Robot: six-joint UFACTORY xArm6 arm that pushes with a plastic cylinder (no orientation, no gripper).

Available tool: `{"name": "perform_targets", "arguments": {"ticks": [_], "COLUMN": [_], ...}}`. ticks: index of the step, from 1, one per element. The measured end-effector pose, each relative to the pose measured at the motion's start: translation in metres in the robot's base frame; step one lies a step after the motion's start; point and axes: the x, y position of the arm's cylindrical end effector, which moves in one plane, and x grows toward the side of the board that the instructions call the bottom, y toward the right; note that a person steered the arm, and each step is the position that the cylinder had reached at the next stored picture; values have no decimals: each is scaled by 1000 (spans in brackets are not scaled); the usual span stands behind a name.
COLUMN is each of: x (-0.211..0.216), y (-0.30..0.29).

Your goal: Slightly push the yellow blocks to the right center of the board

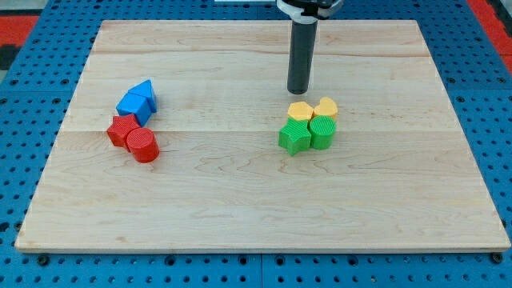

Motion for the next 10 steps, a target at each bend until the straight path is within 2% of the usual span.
{"name": "perform_targets", "arguments": {"ticks": [1,2,3,5,7,8,9,10], "x": [-30,-23,40,55,55,51,4,-28], "y": [20,-43,-55,-35,60,84,51,-19]}}
